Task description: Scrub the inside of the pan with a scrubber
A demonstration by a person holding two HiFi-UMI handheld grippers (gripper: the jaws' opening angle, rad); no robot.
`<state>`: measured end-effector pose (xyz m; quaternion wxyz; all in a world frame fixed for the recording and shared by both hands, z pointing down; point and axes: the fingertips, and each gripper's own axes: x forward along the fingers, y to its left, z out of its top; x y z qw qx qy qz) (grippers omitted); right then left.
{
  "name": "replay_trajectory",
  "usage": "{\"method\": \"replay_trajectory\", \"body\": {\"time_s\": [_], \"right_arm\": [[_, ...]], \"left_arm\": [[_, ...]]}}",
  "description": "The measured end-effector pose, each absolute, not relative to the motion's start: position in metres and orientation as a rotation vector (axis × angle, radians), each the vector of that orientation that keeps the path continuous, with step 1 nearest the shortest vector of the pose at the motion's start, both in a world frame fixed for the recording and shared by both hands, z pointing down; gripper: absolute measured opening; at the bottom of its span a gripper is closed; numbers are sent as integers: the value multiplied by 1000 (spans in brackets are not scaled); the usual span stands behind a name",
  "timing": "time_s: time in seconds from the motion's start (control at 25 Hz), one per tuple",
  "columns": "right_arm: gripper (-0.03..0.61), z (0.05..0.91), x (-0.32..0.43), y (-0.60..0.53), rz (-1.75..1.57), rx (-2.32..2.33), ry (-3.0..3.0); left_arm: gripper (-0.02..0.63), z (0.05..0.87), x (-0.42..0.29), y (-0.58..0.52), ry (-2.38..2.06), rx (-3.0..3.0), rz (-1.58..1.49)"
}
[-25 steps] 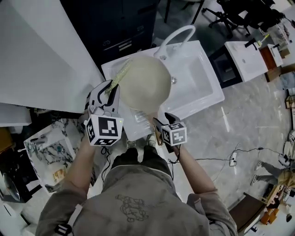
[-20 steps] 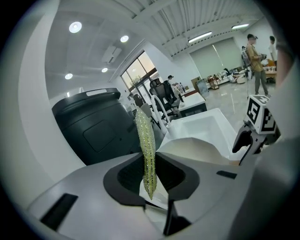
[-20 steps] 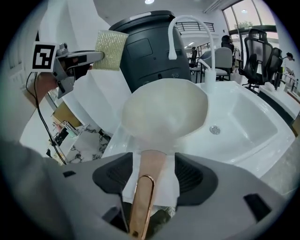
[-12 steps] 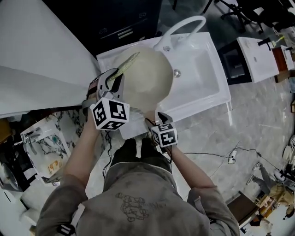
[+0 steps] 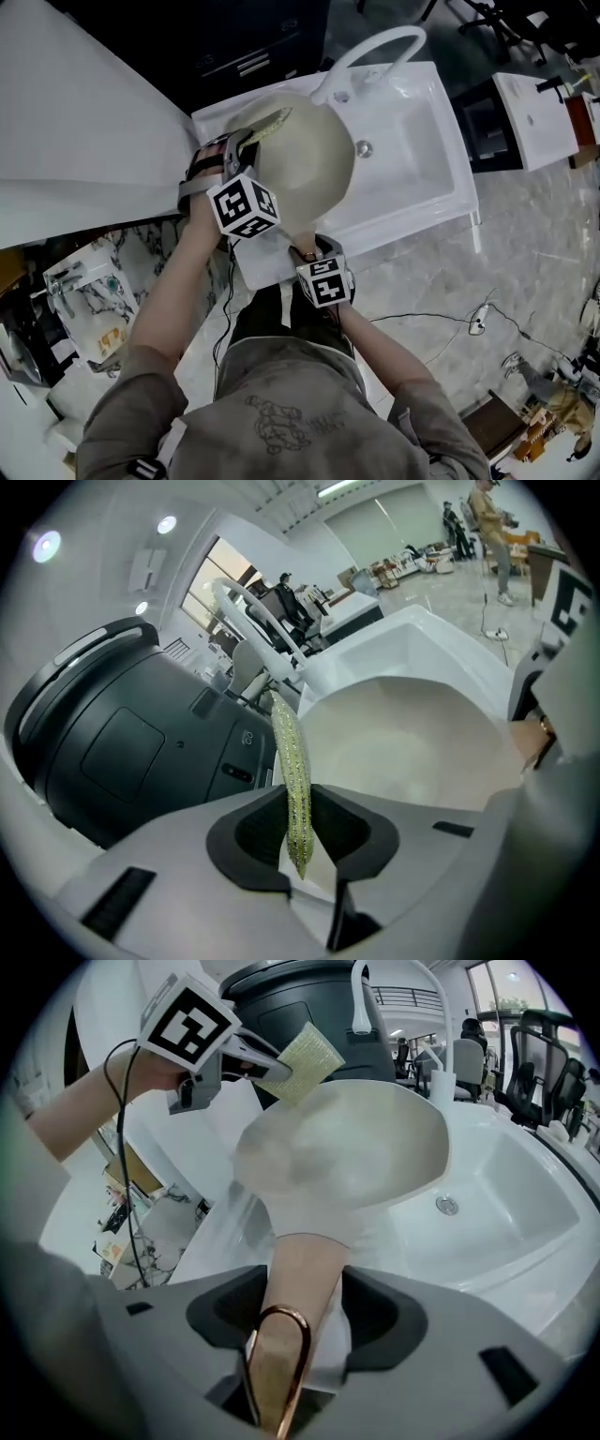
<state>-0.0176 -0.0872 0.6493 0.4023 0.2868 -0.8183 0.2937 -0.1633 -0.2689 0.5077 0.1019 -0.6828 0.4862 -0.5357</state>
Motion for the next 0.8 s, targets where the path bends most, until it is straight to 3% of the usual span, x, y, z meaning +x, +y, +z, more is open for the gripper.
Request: {"method": "replay_trajectory", "body": {"time_s": [0.4, 0.8], "right_arm": [[249, 648, -18, -87, 751, 749, -2089], [242, 647, -17, -88, 758, 767, -2100]], "left_arm": [[75, 530, -162, -299, 1208, -1623, -1759], [75, 561, -152, -310, 1092, -1615, -1857]]}}
